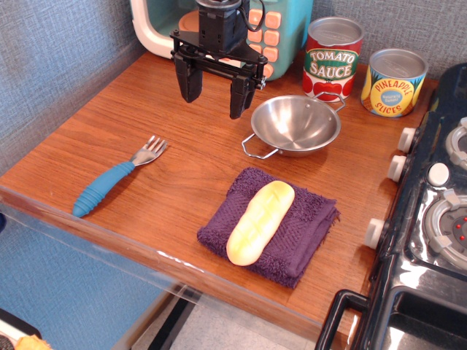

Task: Move the fork directly below the microwave

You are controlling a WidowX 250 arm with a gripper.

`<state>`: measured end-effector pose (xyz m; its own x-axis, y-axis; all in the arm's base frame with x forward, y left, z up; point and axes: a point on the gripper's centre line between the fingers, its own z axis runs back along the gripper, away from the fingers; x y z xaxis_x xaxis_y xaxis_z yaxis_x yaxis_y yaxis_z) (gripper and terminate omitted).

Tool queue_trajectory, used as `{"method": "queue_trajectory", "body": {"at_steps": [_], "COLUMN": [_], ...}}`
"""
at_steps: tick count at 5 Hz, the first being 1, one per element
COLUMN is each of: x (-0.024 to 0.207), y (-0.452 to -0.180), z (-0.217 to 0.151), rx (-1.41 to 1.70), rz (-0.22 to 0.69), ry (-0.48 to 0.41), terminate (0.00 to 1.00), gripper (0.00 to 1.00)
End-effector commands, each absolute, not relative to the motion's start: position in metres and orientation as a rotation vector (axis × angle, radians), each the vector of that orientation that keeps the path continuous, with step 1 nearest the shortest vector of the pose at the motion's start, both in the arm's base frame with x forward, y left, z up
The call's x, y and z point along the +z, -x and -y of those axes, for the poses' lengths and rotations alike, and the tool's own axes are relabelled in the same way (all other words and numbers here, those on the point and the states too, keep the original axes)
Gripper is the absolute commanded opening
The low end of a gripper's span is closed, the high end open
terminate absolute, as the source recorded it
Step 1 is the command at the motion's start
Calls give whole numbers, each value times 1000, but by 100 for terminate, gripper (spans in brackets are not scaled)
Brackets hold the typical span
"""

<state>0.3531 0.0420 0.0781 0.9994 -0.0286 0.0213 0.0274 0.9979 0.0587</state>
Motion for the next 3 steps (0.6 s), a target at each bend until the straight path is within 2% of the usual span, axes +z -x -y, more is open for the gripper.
{"method": "queue_trajectory", "body": {"at_steps": [1,3], "x": [78,82], "y": [-353,-305], "z": [-42,-70], "rx": [-28,-39], "rz": [22,49], "ry": [-58,-56], "terminate": [0,0], "gripper": [100,100]}}
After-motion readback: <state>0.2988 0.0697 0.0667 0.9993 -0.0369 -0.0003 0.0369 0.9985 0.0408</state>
